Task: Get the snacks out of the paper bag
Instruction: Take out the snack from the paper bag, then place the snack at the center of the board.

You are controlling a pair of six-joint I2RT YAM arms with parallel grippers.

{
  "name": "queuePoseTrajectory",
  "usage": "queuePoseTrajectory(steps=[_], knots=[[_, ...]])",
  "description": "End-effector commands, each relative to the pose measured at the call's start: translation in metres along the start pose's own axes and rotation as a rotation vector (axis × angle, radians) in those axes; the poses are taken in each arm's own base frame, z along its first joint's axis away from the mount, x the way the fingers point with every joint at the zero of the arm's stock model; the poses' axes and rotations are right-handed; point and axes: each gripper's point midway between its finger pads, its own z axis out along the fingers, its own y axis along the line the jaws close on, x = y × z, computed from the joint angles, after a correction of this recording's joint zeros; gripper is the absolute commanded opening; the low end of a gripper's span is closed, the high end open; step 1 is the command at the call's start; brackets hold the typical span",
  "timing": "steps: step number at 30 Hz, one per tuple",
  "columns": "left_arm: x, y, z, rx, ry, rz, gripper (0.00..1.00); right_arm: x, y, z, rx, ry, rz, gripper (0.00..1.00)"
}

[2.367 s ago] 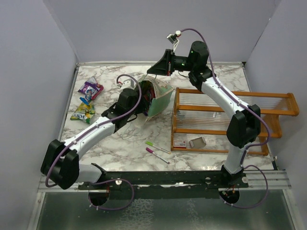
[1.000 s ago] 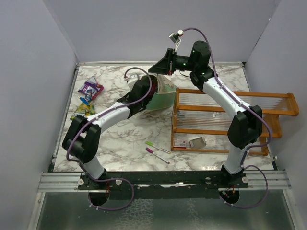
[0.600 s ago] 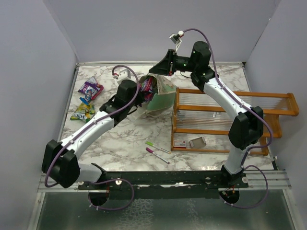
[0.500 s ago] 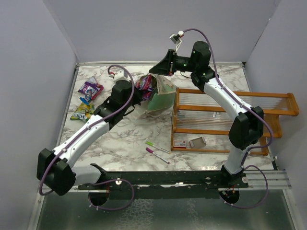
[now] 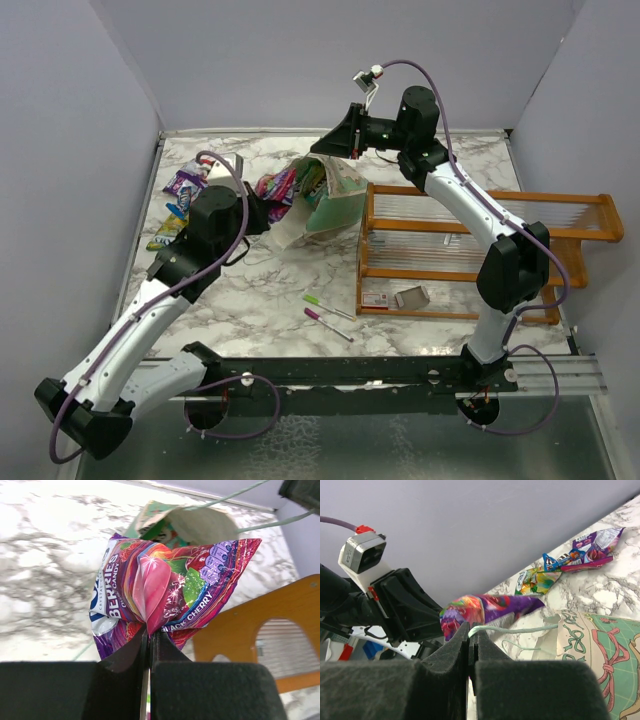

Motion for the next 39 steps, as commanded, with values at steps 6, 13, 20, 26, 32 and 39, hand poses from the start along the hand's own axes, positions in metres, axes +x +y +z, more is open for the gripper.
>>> queuePoseTrajectory(steps=[6,13,20,26,32,39], knots=[[-0.035,0.088,-0.052,-0.425,-0.115,0.270,0.00,-0.015,0.015,-0.003,-0.005,-0.029,-0.055,0.01],[-0.046,0.127,-0.072,-0.660,-0.205,0.302,0.00,-0.016,0.015,-0.003,-0.004,-0.031,-0.053,0.01],[-0.021,0.165,-0.040,-0.779,-0.081,0.290,0.00,-0.020,0.018,-0.003,-0.008,-0.033,-0.060,0.01],[-0.001,0.239,-0.041,-0.909,-0.020,-0.049,0.00,-0.020,0.018,-0.003,-0.009,-0.034,-0.059,0.01],[0.040,0.304,-0.073,-1.106,-0.008,-0.330,0.00,-0.018,0.017,-0.002,-0.011,-0.031,-0.057,0.01],[0.076,0.330,-0.072,-1.147,0.009,-0.421,0.00,-0.016,0.016,-0.002,-0.015,-0.026,-0.045,0.01]])
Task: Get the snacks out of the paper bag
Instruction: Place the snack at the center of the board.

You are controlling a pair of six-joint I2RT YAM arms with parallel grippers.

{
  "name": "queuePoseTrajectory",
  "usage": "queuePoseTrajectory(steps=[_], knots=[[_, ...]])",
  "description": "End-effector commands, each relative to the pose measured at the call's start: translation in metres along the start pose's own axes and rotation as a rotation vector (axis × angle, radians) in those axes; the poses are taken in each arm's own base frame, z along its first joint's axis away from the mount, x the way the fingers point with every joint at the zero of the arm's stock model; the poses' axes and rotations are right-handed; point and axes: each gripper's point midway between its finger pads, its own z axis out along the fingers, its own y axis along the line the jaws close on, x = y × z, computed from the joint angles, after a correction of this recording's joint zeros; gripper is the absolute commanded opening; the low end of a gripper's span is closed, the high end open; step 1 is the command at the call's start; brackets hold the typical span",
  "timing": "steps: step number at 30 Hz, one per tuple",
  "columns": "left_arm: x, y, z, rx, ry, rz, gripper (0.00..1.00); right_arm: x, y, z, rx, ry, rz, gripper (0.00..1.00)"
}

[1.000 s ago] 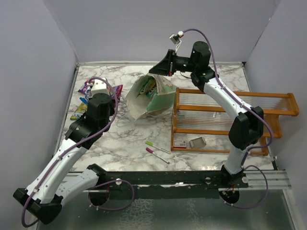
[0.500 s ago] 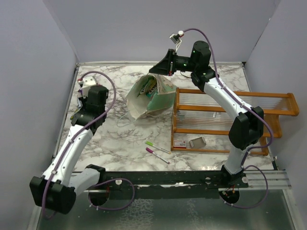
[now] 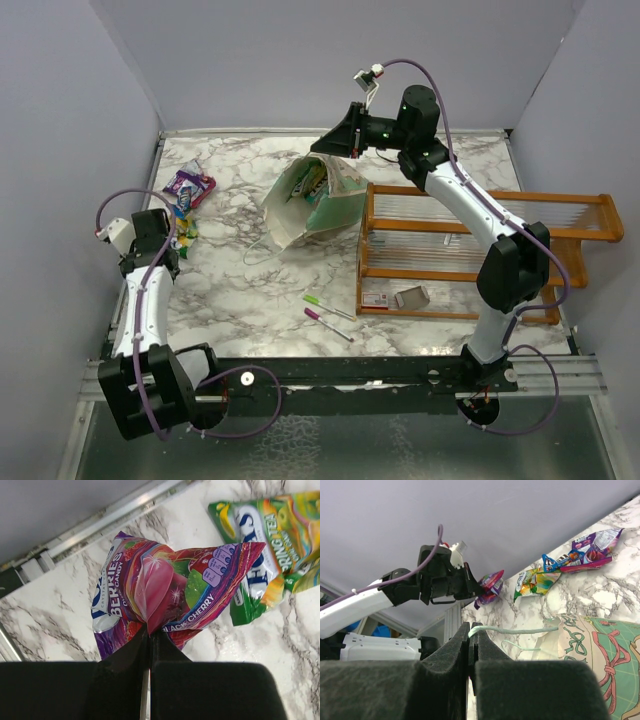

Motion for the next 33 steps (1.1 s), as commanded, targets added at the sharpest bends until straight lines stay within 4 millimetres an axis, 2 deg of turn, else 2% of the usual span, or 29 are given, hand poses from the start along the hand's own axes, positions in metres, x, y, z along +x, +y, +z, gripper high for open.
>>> queuePoseTrajectory(steps=[1,3,7,9,12,16,21,27,33], knots=[[0.002,-0.022,0.007,0.091,0.005,-0.069,0.00,-0.014,0.015,-0.003,-0.016,-0.025,-0.046,0.01],[0.005,-0.029,0.010,0.116,0.025,-0.050,0.00,-0.014,0.016,-0.003,-0.016,-0.026,-0.046,0.01],[0.010,-0.028,0.016,0.090,0.052,-0.021,0.00,-0.013,0.015,-0.003,-0.017,-0.025,-0.044,0.01],[0.010,-0.028,0.017,0.084,0.056,-0.019,0.05,-0.013,0.016,-0.003,-0.018,-0.024,-0.043,0.01],[0.010,-0.028,0.017,0.089,0.054,-0.017,0.19,-0.013,0.016,-0.003,-0.018,-0.025,-0.047,0.01],[0.007,-0.027,0.013,0.100,0.039,-0.017,0.48,-0.012,0.016,-0.004,-0.018,-0.024,-0.047,0.01],[0.002,-0.029,0.004,0.141,0.012,-0.025,0.67,-0.010,0.015,-0.004,-0.017,-0.022,-0.043,0.01],[-0.008,-0.033,-0.008,0.201,-0.025,-0.019,0.75,-0.010,0.016,-0.004,-0.017,-0.023,-0.041,0.01],[-0.015,-0.055,-0.028,0.373,-0.044,0.038,0.77,-0.009,0.016,-0.005,-0.015,-0.022,-0.040,0.01]])
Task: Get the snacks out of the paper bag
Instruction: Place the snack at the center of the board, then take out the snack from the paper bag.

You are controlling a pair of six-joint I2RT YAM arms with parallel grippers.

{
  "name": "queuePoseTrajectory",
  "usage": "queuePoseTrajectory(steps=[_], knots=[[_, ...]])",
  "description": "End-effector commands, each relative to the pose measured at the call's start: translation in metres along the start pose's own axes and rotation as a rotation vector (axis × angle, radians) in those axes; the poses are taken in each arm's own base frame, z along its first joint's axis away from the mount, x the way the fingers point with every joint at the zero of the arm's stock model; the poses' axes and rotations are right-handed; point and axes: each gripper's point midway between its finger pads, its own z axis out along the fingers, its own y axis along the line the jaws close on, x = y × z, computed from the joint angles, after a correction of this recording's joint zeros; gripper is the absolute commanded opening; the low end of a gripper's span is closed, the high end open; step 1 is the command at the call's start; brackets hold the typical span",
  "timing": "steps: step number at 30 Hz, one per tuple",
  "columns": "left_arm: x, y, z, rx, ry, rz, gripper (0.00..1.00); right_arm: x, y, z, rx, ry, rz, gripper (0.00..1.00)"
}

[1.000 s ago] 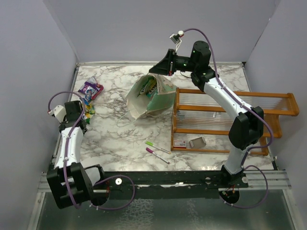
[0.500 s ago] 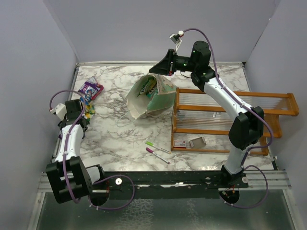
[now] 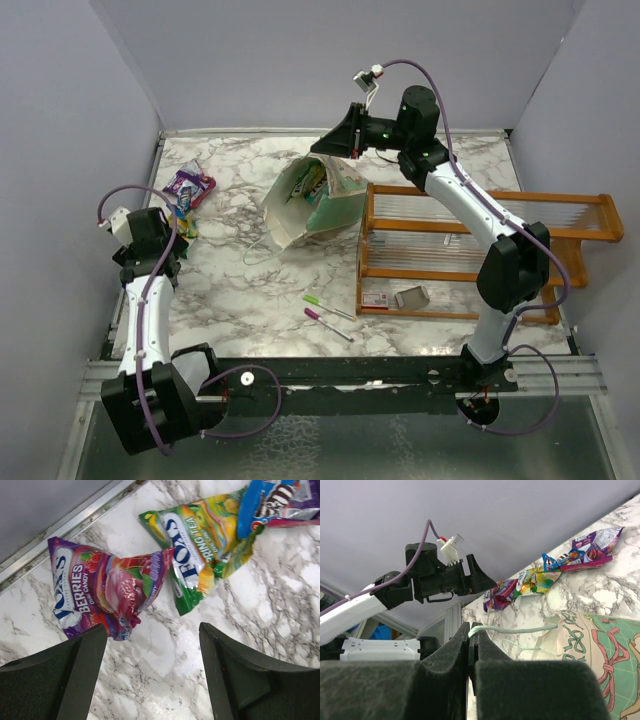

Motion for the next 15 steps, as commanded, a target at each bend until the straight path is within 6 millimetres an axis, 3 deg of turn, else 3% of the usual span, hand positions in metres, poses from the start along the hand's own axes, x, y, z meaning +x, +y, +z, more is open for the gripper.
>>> queuePoseTrajectory(steps=[1,7,15], knots=[[-0.012,-0.032,-0.017,0.205,-0.026,0.055,0.77,-0.009,0.017,-0.005,-0.015,-0.022,-0.042,0.01],[-0.004,-0.081,-0.043,0.525,-0.019,0.130,0.78,-0.011,0.020,-0.006,-0.016,-0.026,-0.048,0.01],[0.018,-0.141,-0.101,0.955,-0.005,0.222,0.80,-0.011,0.022,-0.007,-0.018,-0.028,-0.051,0.01]])
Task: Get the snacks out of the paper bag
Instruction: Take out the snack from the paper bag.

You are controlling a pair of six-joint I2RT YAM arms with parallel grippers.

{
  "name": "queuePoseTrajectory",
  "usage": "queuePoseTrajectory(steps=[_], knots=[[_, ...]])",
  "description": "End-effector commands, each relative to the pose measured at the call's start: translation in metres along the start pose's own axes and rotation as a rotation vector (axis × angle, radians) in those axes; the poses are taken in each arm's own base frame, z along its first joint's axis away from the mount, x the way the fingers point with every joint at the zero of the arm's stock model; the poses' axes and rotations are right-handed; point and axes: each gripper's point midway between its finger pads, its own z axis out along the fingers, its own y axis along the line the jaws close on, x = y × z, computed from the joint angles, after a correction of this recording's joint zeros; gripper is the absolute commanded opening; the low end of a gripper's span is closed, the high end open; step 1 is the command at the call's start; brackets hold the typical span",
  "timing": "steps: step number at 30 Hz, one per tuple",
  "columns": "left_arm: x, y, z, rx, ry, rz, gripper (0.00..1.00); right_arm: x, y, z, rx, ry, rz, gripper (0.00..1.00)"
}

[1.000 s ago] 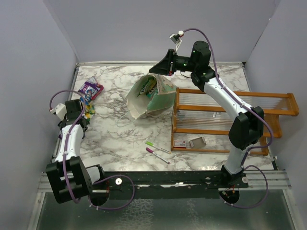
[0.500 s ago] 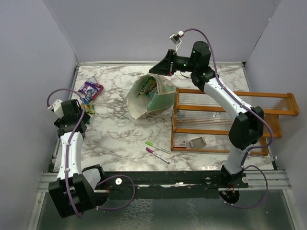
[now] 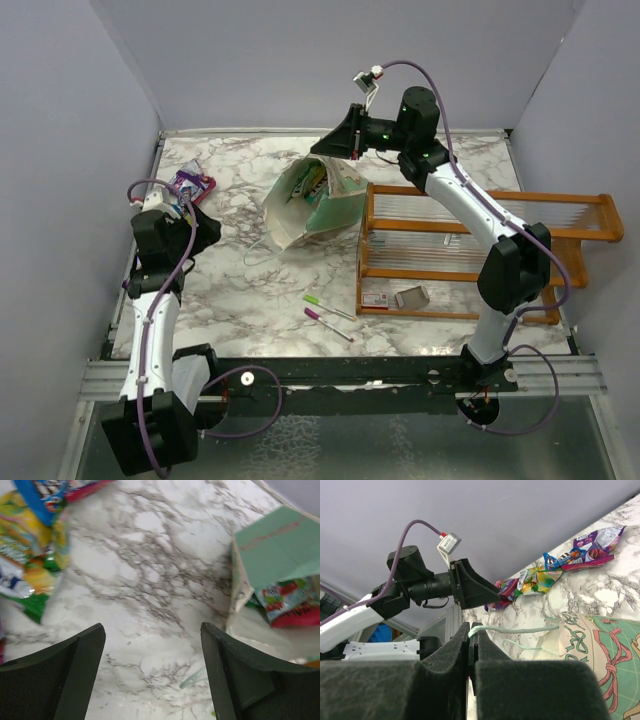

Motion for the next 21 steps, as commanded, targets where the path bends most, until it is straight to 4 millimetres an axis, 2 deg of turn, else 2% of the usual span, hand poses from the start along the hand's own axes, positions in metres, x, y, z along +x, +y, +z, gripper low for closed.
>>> queuePoseTrajectory(steps=[1,6,16,19,21], knots=[[-0.003,-0.069,-0.015,0.358,-0.022,0.101,0.80,-0.012,0.021,-0.006,-0.019,-0.029,-0.056,0.01],[0.015,-0.116,-0.031,0.568,0.008,0.164,0.83,-0.012,0.021,-0.006,-0.021,-0.027,-0.054,0.01],[0.048,-0.178,-0.053,0.809,0.036,0.289,0.86,-0.011,0.019,-0.006,-0.020,-0.028,-0.056,0.01],[0.053,-0.196,-0.053,0.842,0.022,0.383,0.86,-0.011,0.018,-0.005,-0.021,-0.028,-0.051,0.01],[0.057,-0.206,-0.045,0.841,0.032,0.455,0.85,-0.010,0.018,-0.005,-0.022,-0.026,-0.048,0.01]])
